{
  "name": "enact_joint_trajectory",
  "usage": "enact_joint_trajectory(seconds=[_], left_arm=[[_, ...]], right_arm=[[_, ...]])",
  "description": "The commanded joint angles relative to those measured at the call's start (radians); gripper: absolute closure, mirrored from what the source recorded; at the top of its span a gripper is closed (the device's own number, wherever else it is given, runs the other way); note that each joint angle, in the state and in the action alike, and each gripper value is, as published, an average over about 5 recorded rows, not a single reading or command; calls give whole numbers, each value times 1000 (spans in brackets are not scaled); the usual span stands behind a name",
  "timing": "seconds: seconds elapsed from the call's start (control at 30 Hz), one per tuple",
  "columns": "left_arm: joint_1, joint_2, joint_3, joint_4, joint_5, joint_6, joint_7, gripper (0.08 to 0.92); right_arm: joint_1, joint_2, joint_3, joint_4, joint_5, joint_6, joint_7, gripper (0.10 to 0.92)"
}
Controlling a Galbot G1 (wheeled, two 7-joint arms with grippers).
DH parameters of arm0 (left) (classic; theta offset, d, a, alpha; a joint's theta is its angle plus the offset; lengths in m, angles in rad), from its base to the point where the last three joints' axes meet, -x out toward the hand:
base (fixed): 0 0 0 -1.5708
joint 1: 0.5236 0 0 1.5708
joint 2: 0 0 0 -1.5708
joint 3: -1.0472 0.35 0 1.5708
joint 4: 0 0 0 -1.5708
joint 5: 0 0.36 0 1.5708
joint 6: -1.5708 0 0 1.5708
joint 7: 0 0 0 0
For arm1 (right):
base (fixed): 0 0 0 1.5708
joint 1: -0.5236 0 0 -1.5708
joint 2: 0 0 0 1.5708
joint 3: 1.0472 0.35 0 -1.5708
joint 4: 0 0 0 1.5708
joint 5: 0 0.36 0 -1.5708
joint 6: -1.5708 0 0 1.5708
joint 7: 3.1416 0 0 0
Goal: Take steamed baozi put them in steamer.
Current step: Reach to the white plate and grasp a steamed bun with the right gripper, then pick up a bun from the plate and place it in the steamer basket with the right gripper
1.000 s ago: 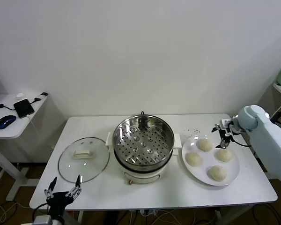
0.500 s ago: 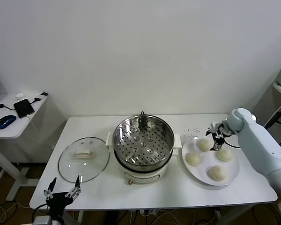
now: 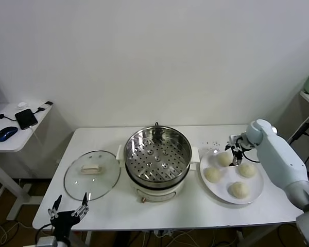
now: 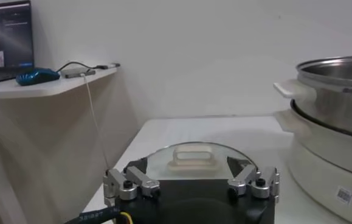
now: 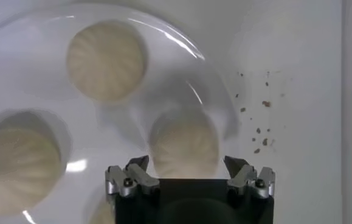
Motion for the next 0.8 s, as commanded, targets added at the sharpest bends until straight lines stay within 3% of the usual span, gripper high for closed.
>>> enact_joint_trajectory(seconds=[0.03, 0.27, 0.57, 0.8], left_arm=[[0, 0, 1, 1, 0, -1, 0, 177], [2, 0, 1, 1, 1, 0, 0, 177], [3, 0, 4, -1, 2, 0, 0, 177], [-1, 0, 8, -1, 3, 0, 0, 177]], right_arm=[[5, 10, -1, -22, -13, 4, 9, 203], [4, 15, 5, -36, -11, 2, 15, 221], [2, 13, 11, -32, 15, 1, 10, 448], [10, -24, 10, 37, 84, -19, -17, 506]])
